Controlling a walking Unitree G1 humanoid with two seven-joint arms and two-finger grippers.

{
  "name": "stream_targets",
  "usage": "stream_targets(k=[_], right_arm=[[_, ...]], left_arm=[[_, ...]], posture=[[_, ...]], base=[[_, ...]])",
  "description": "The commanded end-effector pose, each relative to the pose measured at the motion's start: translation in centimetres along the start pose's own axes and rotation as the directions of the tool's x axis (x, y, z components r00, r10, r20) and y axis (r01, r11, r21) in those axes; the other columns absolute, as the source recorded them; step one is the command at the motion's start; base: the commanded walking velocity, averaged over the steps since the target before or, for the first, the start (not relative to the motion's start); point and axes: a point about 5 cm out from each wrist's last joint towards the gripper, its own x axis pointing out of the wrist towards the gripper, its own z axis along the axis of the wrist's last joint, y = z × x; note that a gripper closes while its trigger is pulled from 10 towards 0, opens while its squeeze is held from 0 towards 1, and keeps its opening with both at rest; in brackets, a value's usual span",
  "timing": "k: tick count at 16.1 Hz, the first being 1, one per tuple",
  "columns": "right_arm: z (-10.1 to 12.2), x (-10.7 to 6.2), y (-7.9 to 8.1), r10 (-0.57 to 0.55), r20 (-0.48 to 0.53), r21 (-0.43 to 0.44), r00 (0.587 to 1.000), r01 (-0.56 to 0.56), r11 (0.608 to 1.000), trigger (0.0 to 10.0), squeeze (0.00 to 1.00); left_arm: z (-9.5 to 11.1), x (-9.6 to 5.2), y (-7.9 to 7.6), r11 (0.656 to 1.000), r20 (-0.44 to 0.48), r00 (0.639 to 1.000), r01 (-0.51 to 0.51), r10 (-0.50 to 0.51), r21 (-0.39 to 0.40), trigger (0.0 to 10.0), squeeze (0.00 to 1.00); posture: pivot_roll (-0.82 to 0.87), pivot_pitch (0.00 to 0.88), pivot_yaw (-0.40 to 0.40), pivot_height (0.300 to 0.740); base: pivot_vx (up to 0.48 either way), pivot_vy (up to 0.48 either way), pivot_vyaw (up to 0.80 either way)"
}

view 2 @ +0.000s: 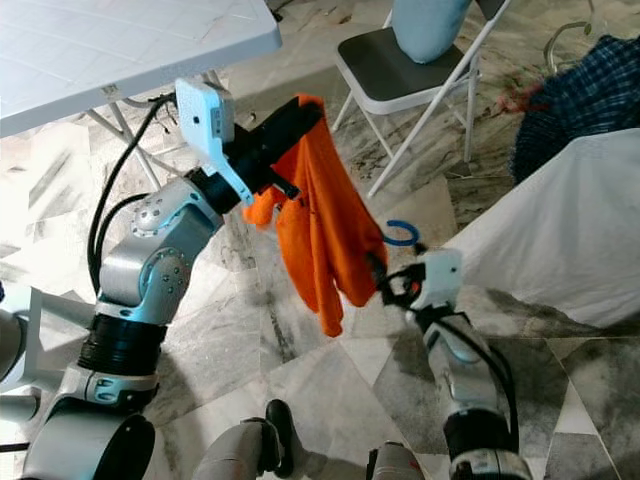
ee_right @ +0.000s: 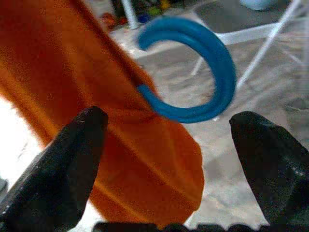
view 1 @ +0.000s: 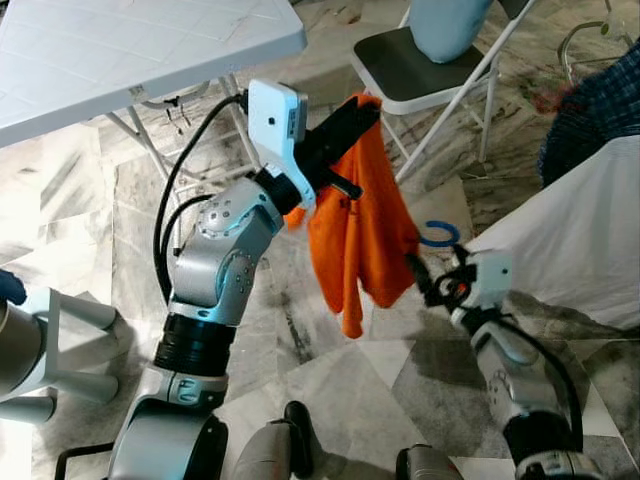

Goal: Hang hanger

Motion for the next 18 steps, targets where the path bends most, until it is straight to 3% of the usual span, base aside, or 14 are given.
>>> stream_targets(k=[1, 6, 12, 13, 14, 18], right_arm=[[-0.8, -0.2, -0.2, -0.033, -0.025, 0.011, 0.999, 0.033, 0.999, 10.0, 0.00], [-1.0, 0.0, -0.2, -0.058, -0.019, 0.053, 0.998, 0.059, 0.997, 10.0, 0.00], [0.3, 0.3, -0.7, -0.003, 0.071, 0.174, 0.997, -0.009, 0.985, 10.0, 0.00], [0.3, 0.4, -1.0, -0.018, 0.073, 0.196, 0.997, 0.003, 0.981, 6.7, 0.00], [0.4, 0.5, -1.0, -0.021, 0.074, 0.206, 0.997, 0.006, 0.979, 0.0, 0.00], [0.3, 1.4, -0.1, -0.002, 0.065, 0.230, 0.998, -0.013, 0.973, 0.0, 0.00]], left_arm=[[0.8, -0.3, -0.2, 1.000, 0.021, 1.000, 0.016, -0.017, 0.022, 4.6, 0.00], [1.0, -0.5, -0.1, 1.000, 0.015, 1.000, 0.015, -0.015, 0.025, 4.5, 0.00], [1.0, -0.4, -0.3, 0.999, 0.014, 0.999, 0.028, -0.028, 0.019, 4.4, 0.00], [1.2, -0.3, -0.4, 0.999, 0.018, 0.999, 0.036, -0.037, 0.016, 4.4, 0.00], [1.3, -0.2, -0.5, 0.999, 0.023, 0.999, 0.041, -0.042, 0.015, 4.4, 0.00], [2.0, -0.2, -0.7, 0.999, 0.040, 0.998, 0.052, -0.052, 0.016, 4.3, 0.00]], posture=[[0.01, 0.216, 0.157, 0.740], [0.02, 0.217, 0.155, 0.740], [0.02, 0.216, 0.160, 0.740], [0.02, 0.214, 0.160, 0.740], [0.03, 0.213, 0.160, 0.740], [0.05, 0.206, 0.156, 0.740]], base=[[0.000, 0.000, 0.00], [0.000, 0.000, 0.00], [0.000, 0.000, 0.00], [0.000, 0.000, 0.00], [0.000, 0.000, 0.00], [0.000, 0.000, 0.00]])
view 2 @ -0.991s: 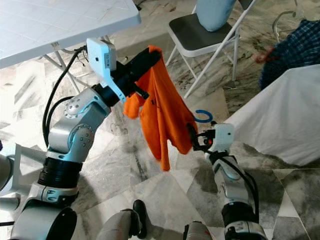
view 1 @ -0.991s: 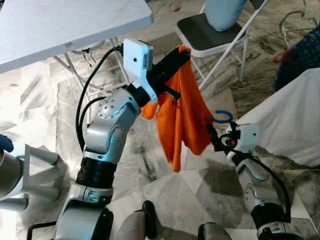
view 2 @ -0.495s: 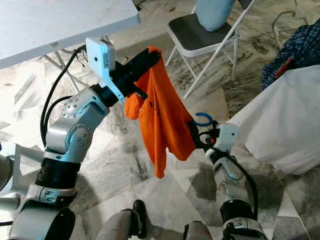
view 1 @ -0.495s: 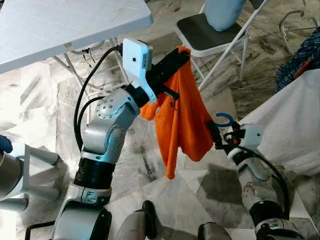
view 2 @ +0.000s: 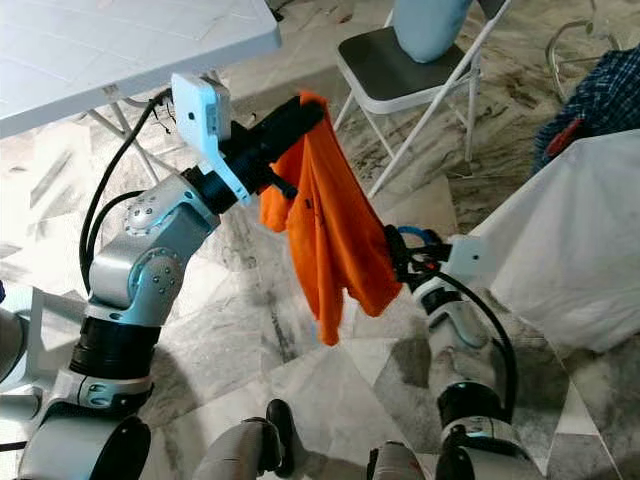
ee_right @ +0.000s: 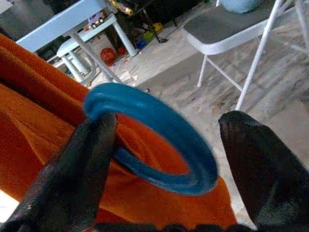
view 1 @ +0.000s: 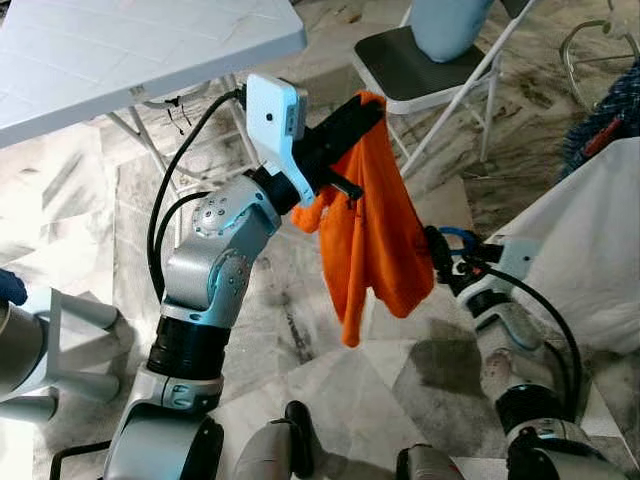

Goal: Hang hanger

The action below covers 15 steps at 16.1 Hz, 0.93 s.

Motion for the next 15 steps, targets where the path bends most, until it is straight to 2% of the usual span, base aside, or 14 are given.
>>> stream_targets(k=[1, 6, 10, 12, 15], right_arm=[[-0.7, 0.0, 0.6, 0.019, -0.023, 0.018, 1.000, -0.019, 1.000, 0.0, 0.00], [-1.5, -0.3, 0.6, 0.042, -0.060, 0.031, 0.997, -0.040, 0.999, 0.0, 0.00], [-3.2, -1.2, 1.1, 0.103, -0.123, 0.060, 0.987, -0.096, 0.994, 0.0, 0.00], [-3.6, -1.8, 1.0, 0.122, -0.138, 0.067, 0.983, -0.113, 0.991, 0.0, 0.00], [-3.5, -2.5, -0.1, 0.099, -0.136, 0.049, 0.986, -0.093, 0.994, 0.0, 0.00]], left_arm=[[1.4, 0.0, -0.1, 0.999, 0.041, 0.999, 0.019, -0.020, 0.033, 4.3, 0.00], [2.1, -0.1, 0.3, 0.999, 0.055, 0.998, 0.002, -0.005, 0.042, 4.4, 0.00], [2.5, 0.0, 0.8, 0.999, 0.064, 0.998, -0.012, 0.009, 0.052, 4.5, 0.00], [2.6, 0.0, 1.3, 0.998, 0.062, 0.998, -0.019, 0.016, 0.062, 4.5, 0.00], [2.6, 0.0, 1.9, 0.997, 0.061, 0.997, -0.041, 0.036, 0.073, 4.6, 0.00]], posture=[[0.05, 0.205, 0.154, 0.740], [0.06, 0.203, 0.146, 0.740], [0.06, 0.200, 0.149, 0.740], [0.05, 0.198, 0.151, 0.740], [0.04, 0.196, 0.150, 0.740]], base=[[0.000, 0.000, 0.00], [0.000, 0.000, 0.00], [0.000, 0.000, 0.00], [0.000, 0.000, 0.00], [0.000, 0.000, 0.00]])
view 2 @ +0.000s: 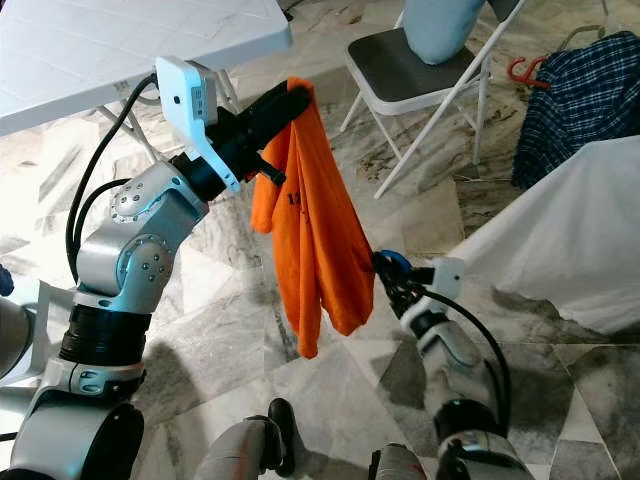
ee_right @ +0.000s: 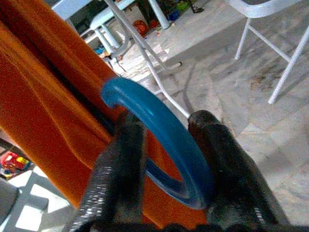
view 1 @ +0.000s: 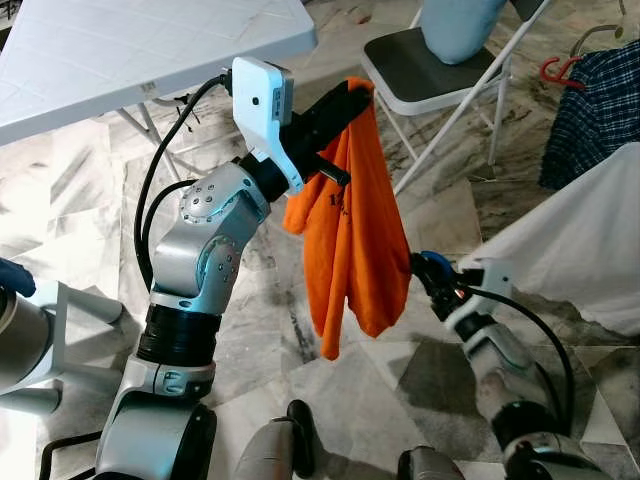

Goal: Hang hanger

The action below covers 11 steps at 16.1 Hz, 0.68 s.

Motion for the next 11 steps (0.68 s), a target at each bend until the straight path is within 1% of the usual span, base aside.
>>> stream_targets(k=[1, 2, 4, 5, 8, 10, 11], right_arm=[[-0.6, -0.9, -0.5, -0.015, -0.023, 0.009, 1.000, 0.015, 1.000, 0.0, 0.00], [-0.5, -1.2, -0.9, -0.026, -0.020, 0.000, 0.999, 0.026, 1.000, 0.0, 0.00], [-0.3, -1.5, -1.2, -0.032, -0.018, -0.006, 0.999, 0.032, 0.999, 0.0, 0.00], [0.0, -1.7, -1.5, -0.035, -0.012, -0.014, 0.999, 0.035, 0.999, 0.0, 0.00], [0.5, -2.1, -1.9, -0.031, 0.001, -0.027, 1.000, 0.031, 0.999, 0.0, 0.00], [0.9, -2.4, -2.1, -0.022, 0.009, -0.041, 1.000, 0.023, 0.999, 0.0, 0.00], [1.6, -2.6, -2.3, -0.017, 0.025, -0.057, 1.000, 0.019, 0.998, 0.0, 0.00]], left_arm=[[1.7, 0.0, 0.6, 0.999, 0.066, 0.998, -0.011, 0.008, 0.049, 4.6, 0.00], [1.6, -0.1, 0.8, 0.999, 0.065, 0.998, -0.018, 0.014, 0.051, 4.6, 0.00], [1.6, -0.1, 0.9, 0.998, 0.065, 0.998, -0.023, 0.020, 0.054, 4.6, 0.00], [1.5, -0.2, 1.3, 0.998, 0.063, 0.998, -0.033, 0.029, 0.060, 4.6, 0.00], [1.3, -0.4, 1.9, 0.996, 0.053, 0.998, -0.050, 0.046, 0.068, 4.6, 0.00], [0.7, -0.7, 2.3, 0.995, 0.038, 0.997, -0.070, 0.067, 0.069, 4.7, 0.00], [-0.2, -1.1, 2.8, 0.994, 0.012, 0.996, -0.095, 0.094, 0.062, 4.6, 0.00]], posture=[[0.04, 0.196, 0.148, 0.740], [0.03, 0.195, 0.144, 0.740], [0.03, 0.193, 0.144, 0.740], [0.02, 0.191, 0.143, 0.740], [0.01, 0.191, 0.140, 0.740], [0.00, 0.197, 0.134, 0.740], [-0.01, 0.201, 0.131, 0.740]], base=[[0.000, 0.000, 0.00], [0.000, 0.000, 0.00], [0.000, 0.000, 0.00], [0.000, 0.000, 0.00], [0.000, 0.000, 0.00], [0.000, 0.000, 0.00], [0.000, 0.000, 0.00]])
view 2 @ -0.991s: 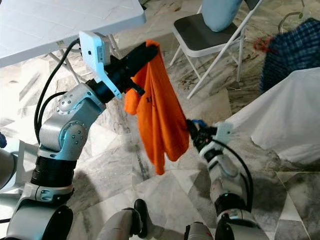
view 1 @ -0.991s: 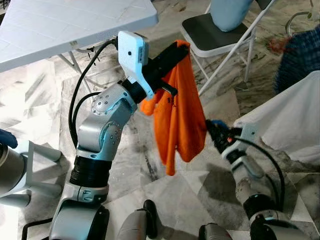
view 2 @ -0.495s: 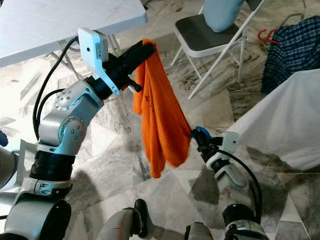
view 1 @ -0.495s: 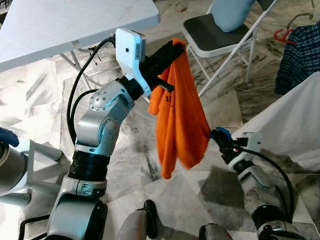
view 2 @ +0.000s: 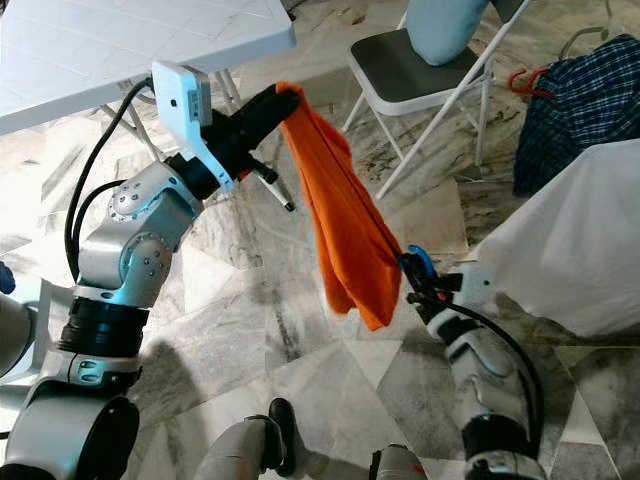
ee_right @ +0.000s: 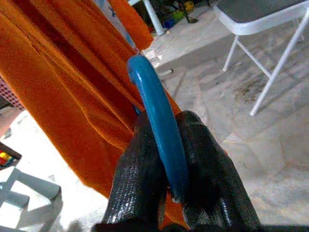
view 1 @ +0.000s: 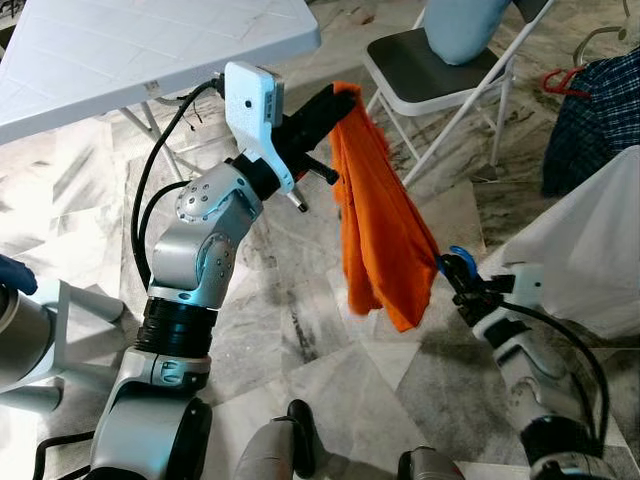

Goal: Hang hanger

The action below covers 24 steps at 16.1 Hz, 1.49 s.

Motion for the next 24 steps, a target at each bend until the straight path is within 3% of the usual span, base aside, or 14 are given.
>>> stream_targets(k=[1, 2, 4, 5, 7, 8, 11, 15, 16, 18, 21, 23, 24], right_arm=[[-0.3, -0.6, -0.2, -0.010, -0.014, 0.014, 1.000, 0.010, 1.000, 0.0, 0.00], [-0.1, -0.6, -0.3, -0.010, -0.011, 0.012, 1.000, 0.010, 1.000, 0.0, 0.00], [2.5, -0.3, -0.5, -0.024, 0.072, -0.051, 0.997, 0.028, 0.998, 0.0, 0.00], [3.3, -0.1, -0.5, -0.027, 0.093, -0.069, 0.995, 0.033, 0.997, 0.0, 0.00], [5.1, 0.2, -0.3, -0.014, 0.139, -0.111, 0.990, 0.030, 0.993, 0.0, 0.00], [6.2, 0.3, -0.1, 0.002, 0.157, -0.143, 0.988, 0.021, 0.989, 0.0, 0.00], [8.2, -0.1, 0.0, 0.025, 0.164, -0.217, 0.986, 0.011, 0.976, 0.0, 0.00], [8.3, -0.5, 0.3, 0.036, 0.122, -0.263, 0.992, -0.002, 0.965, 0.0, 0.00], [8.0, -0.4, 1.1, 0.077, 0.078, -0.298, 0.994, -0.051, 0.953, 0.0, 0.00], [6.7, -0.4, 2.3, 0.148, -0.018, -0.349, 0.989, -0.145, 0.926, 0.0, 0.00], [4.5, -1.2, 2.9, 0.177, -0.131, -0.389, 0.975, -0.215, 0.896, 0.0, 0.00], [3.0, -2.0, 3.4, 0.205, -0.222, -0.431, 0.953, -0.285, 0.856, 0.0, 0.00], [2.7, -2.3, 3.5, 0.207, -0.253, -0.451, 0.945, -0.305, 0.839, 0.0, 0.00]], left_arm=[[0.8, -0.7, 1.1, 0.999, 0.038, 0.999, -0.037, 0.036, 0.037, 4.6, 0.00], [0.6, -0.8, 1.1, 0.998, 0.033, 0.999, -0.041, 0.040, 0.036, 4.6, 0.00], [-3.5, -2.4, 2.0, 0.992, -0.076, 0.989, -0.128, 0.127, 0.002, 4.2, 0.00], [-4.6, -2.8, 2.1, 0.989, -0.105, 0.983, -0.147, 0.148, 0.012, 3.9, 0.00], [-7.2, -4.0, 2.3, 0.980, -0.183, 0.963, -0.196, 0.196, 0.020, 2.1, 0.00], [-8.8, -4.7, 2.3, 0.974, -0.226, 0.949, -0.224, 0.222, 0.015, 0.0, 0.00], [-12.3, -6.4, 1.9, 0.964, -0.321, 0.911, -0.266, 0.258, 0.020, 0.0, 0.00], [-13.3, -6.1, 1.5, 0.959, -0.327, 0.904, -0.281, 0.276, 0.033, 0.0, 0.00], [-13.1, -5.4, 1.3, 0.960, -0.306, 0.911, -0.276, 0.277, 0.046, 0.0, 0.00], [-12.5, -4.4, 1.2, 0.961, -0.270, 0.923, -0.269, 0.275, 0.060, 0.0, 0.00], [-11.8, -3.7, 1.3, 0.959, -0.234, 0.930, -0.274, 0.284, 0.076, 0.0, 0.00], [-12.5, -4.1, 1.5, 0.952, -0.258, 0.917, -0.280, 0.303, 0.124, 0.0, 0.00], [-13.5, -5.0, 1.5, 0.947, -0.298, 0.902, -0.273, 0.313, 0.169, 0.0, 0.00]], posture=[[-0.01, 0.201, 0.131, 0.740], [-0.02, 0.207, 0.124, 0.740], [-0.05, 0.213, 0.112, 0.740], [-0.05, 0.213, 0.111, 0.740], [-0.08, 0.211, 0.102, 0.740], [-0.09, 0.207, 0.099, 0.740], [-0.12, 0.195, 0.083, 0.740], [-0.14, 0.185, 0.073, 0.740], [-0.14, 0.183, 0.072, 0.740], [-0.15, 0.179, 0.074, 0.740], [-0.15, 0.178, 0.071, 0.740], [-0.15, 0.175, 0.072, 0.740], [-0.16, 0.174, 0.073, 0.740]], base=[[0.000, 0.000, 0.00], [0.000, 0.000, 0.00], [0.000, 0.000, 0.00], [0.000, 0.000, 0.00], [0.000, 0.000, 0.00], [0.000, 0.000, 0.00], [0.000, 0.000, 0.00], [0.000, 0.000, 0.00], [0.000, 0.000, 0.00], [0.000, 0.000, 0.00], [0.000, 0.000, 0.00], [0.000, 0.000, 0.00], [0.000, 0.000, 0.00]])
